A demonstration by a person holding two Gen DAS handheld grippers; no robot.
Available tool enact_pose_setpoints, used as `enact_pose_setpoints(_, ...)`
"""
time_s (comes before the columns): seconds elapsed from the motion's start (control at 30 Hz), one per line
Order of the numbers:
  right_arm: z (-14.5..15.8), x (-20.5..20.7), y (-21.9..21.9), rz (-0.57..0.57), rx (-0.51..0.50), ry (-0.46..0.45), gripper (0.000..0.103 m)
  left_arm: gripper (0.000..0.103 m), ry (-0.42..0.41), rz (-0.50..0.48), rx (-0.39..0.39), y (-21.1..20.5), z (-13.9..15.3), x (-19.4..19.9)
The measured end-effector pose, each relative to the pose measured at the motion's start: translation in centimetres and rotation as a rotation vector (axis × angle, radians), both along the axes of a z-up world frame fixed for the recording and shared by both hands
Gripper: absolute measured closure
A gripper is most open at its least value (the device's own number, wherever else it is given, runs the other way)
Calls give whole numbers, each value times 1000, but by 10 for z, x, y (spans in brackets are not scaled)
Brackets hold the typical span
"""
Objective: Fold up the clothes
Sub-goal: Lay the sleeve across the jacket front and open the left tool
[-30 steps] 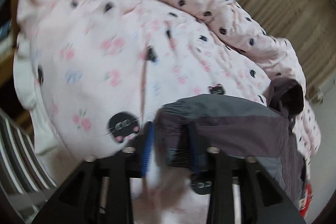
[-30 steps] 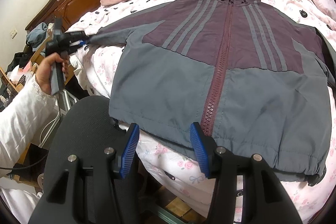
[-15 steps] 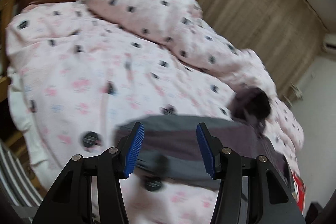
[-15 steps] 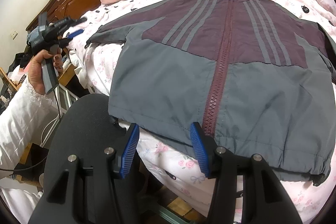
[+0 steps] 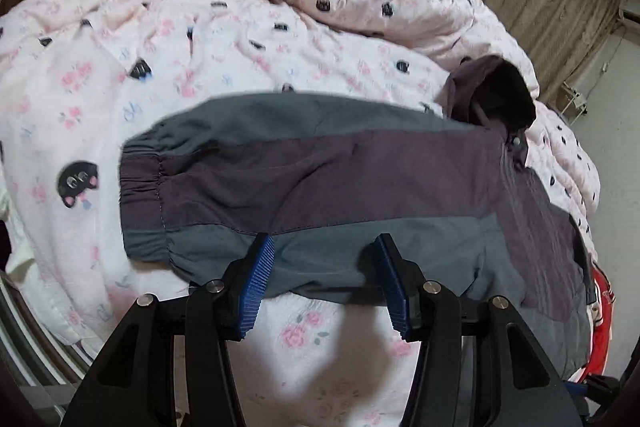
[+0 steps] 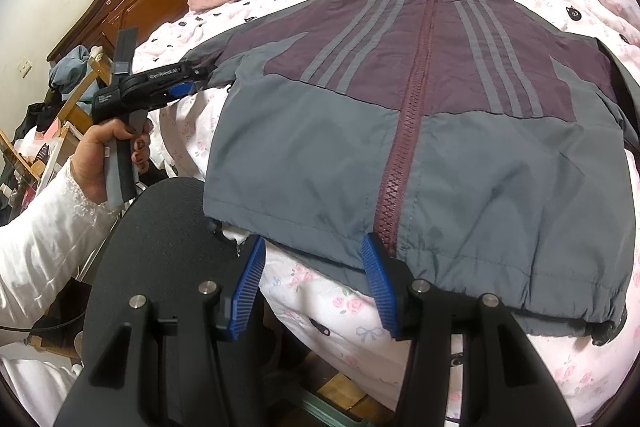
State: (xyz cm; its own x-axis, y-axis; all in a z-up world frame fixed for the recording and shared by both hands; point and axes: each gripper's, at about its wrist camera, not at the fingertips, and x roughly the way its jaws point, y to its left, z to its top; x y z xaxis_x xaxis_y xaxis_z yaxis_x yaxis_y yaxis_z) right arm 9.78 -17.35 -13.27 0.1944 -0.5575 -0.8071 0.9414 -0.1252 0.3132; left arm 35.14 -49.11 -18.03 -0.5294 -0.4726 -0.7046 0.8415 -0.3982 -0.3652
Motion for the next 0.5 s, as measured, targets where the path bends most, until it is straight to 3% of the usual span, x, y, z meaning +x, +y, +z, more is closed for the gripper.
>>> enact_pose_setpoints(0.27, 12, -10, 7, -16, -38, -7, 51, 56, 38, -67, -152, 41, 38, -22)
enact_pose_setpoints(0.5, 34, -44, 32, -103, -92, 38, 51, 55, 38, -260, -182, 93, 42, -75)
